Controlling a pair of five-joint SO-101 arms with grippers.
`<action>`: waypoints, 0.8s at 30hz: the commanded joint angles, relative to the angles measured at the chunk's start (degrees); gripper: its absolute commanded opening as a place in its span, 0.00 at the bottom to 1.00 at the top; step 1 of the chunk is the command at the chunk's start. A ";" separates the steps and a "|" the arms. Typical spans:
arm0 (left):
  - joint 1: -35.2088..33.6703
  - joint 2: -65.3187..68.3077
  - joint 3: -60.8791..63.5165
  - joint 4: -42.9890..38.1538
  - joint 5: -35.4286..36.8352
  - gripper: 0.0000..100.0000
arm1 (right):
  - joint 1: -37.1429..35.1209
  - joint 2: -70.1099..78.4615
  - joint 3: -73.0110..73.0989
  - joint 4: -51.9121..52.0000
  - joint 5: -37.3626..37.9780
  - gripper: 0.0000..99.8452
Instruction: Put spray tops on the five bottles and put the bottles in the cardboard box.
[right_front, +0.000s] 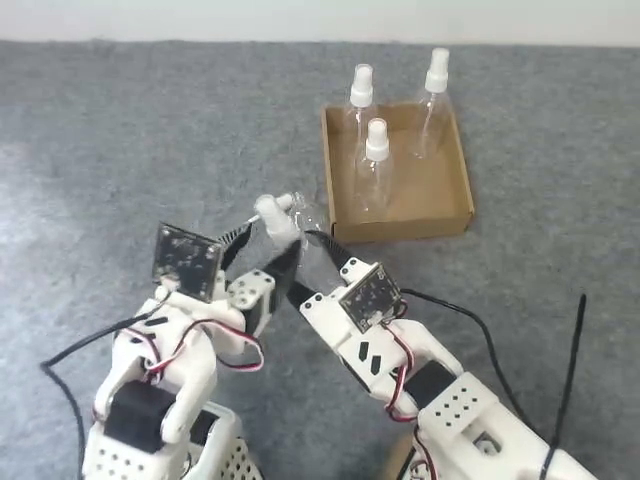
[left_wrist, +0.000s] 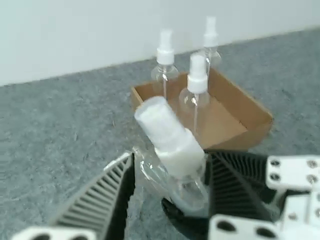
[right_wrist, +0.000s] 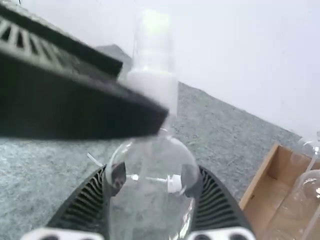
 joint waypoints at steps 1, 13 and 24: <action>1.49 -0.26 -3.30 2.99 -2.90 0.27 | -0.13 -1.45 -1.85 -1.19 0.26 0.01; -0.44 -18.02 1.89 4.84 -5.19 0.28 | 8.75 -1.36 -9.05 9.45 -4.66 0.01; -5.10 -8.26 10.68 -7.21 -6.15 0.28 | 12.97 -1.27 -29.10 26.33 -9.76 0.01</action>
